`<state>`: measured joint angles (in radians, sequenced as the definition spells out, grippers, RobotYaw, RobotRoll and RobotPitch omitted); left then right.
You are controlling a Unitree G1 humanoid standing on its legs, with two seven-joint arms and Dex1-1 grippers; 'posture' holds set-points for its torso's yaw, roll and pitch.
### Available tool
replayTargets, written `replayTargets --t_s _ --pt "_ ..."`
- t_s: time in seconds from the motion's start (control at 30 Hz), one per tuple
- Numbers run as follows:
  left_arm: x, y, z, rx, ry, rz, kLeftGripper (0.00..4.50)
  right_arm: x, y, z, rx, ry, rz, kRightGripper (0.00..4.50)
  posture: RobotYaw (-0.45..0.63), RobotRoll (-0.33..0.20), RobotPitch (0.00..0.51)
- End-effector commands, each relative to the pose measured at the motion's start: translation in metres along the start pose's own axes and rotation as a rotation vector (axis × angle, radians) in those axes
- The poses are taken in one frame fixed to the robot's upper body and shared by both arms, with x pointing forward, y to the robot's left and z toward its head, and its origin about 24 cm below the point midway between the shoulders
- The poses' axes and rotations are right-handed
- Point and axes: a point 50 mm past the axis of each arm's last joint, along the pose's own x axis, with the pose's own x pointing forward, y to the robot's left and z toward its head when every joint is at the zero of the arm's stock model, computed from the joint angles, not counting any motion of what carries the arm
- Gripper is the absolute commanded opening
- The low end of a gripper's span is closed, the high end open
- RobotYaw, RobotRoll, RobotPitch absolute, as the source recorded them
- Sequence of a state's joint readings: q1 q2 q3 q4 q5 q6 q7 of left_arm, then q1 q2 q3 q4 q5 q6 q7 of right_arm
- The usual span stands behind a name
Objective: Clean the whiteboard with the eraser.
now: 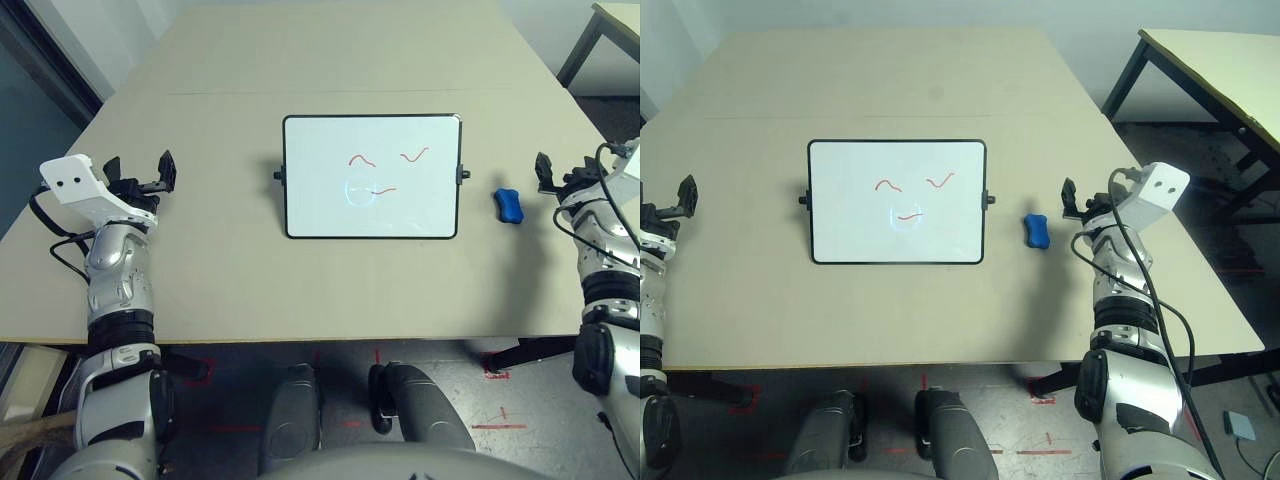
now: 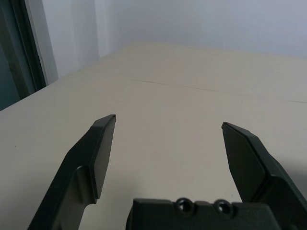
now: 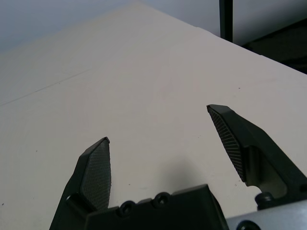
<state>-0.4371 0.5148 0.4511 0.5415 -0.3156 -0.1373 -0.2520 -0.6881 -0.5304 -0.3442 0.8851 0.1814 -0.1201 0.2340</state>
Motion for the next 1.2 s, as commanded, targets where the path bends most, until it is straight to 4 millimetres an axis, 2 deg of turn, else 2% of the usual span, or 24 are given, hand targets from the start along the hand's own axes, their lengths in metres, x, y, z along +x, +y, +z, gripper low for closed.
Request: replayTargets --t_s 0.03,0.13,0.33,0.5,0.67,0.8,0.9,1.03,1.2 --pt "-0.002 0.001 -0.004 -0.005 0.017 0.007 4.50 -0.004 -0.006 -0.005 -0.010 0.017 -0.010 4.48 0.04 0.000 0.144" --pt "0.002 -0.004 -0.004 -0.017 0.026 -0.016 4.50 -0.005 -0.011 -0.004 -0.015 0.019 -0.021 4.48 0.03 0.000 0.138" --pt "0.019 -0.014 0.020 -0.029 -0.019 -0.126 4.50 -0.003 -0.011 0.009 -0.020 0.057 -0.026 4.48 0.01 0.000 0.125" --pt "0.028 -0.039 0.055 -0.020 -0.010 -0.450 4.50 -0.012 -0.001 0.026 0.006 0.208 0.008 4.48 -0.02 0.000 0.111" --pt "0.018 -0.063 0.086 0.017 0.079 -0.757 4.50 -0.029 0.018 0.033 -0.026 0.403 0.091 4.48 0.00 0.000 0.107" --pt "0.009 -0.079 0.103 0.057 0.109 -0.884 4.50 -0.033 0.029 0.037 -0.033 0.484 0.106 4.48 0.00 0.000 0.109" --pt "0.001 -0.094 0.109 0.056 0.138 -0.966 4.50 -0.033 0.037 0.038 -0.035 0.510 0.113 4.48 0.02 0.000 0.112" --pt "-0.012 -0.108 0.101 0.026 0.235 -1.035 4.50 -0.033 0.047 0.036 -0.033 0.541 0.138 4.48 0.03 0.000 0.116" --pt "-0.022 -0.124 0.100 0.005 0.248 -1.077 4.50 -0.035 0.057 0.032 -0.038 0.565 0.169 4.48 0.04 0.000 0.122"
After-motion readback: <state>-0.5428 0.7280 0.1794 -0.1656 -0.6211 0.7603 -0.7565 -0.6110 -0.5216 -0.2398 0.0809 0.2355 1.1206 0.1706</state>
